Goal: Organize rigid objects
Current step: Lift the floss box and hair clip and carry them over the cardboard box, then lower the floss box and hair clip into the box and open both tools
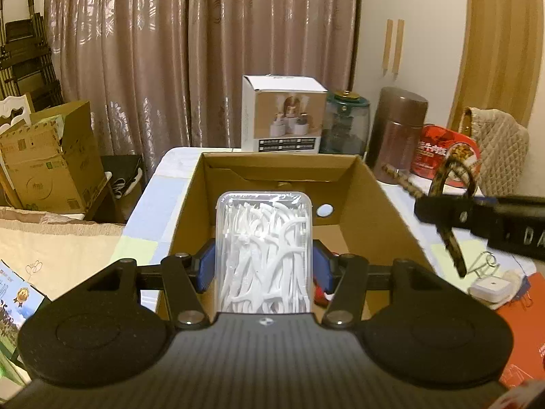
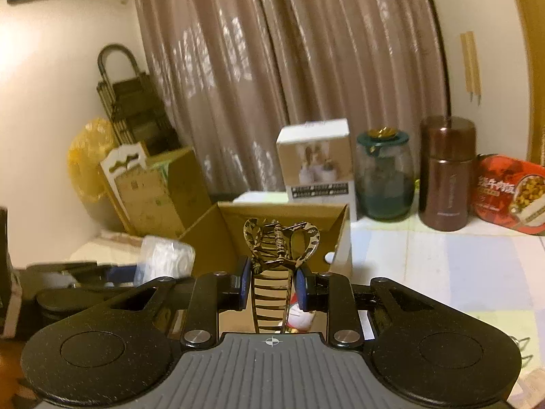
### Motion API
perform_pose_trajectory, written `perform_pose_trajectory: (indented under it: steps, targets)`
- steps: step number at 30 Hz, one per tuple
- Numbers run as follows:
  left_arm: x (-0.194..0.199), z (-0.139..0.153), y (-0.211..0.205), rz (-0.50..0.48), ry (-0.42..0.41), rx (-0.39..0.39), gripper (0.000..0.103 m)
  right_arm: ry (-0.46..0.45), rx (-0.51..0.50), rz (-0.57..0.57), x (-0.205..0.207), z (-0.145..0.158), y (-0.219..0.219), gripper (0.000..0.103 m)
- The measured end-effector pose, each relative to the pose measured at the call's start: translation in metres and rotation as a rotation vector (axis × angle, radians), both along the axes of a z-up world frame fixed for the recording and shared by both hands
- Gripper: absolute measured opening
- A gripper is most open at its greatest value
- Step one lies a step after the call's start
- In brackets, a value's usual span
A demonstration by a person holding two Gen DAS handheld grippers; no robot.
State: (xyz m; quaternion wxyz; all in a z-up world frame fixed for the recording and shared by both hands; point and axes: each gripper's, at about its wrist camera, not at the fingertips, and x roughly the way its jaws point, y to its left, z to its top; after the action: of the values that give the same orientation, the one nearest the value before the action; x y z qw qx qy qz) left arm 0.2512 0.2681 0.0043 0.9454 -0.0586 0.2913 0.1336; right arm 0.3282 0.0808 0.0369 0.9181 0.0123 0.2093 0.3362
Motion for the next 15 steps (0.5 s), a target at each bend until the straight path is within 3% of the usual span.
perform_pose_trajectory:
  steps: [15]
  targets:
    - [0.021,-0.016,0.011,-0.011,0.029,-0.050,0.052,0.045,-0.047,0.003,0.011,-0.022,0.009,0.023]
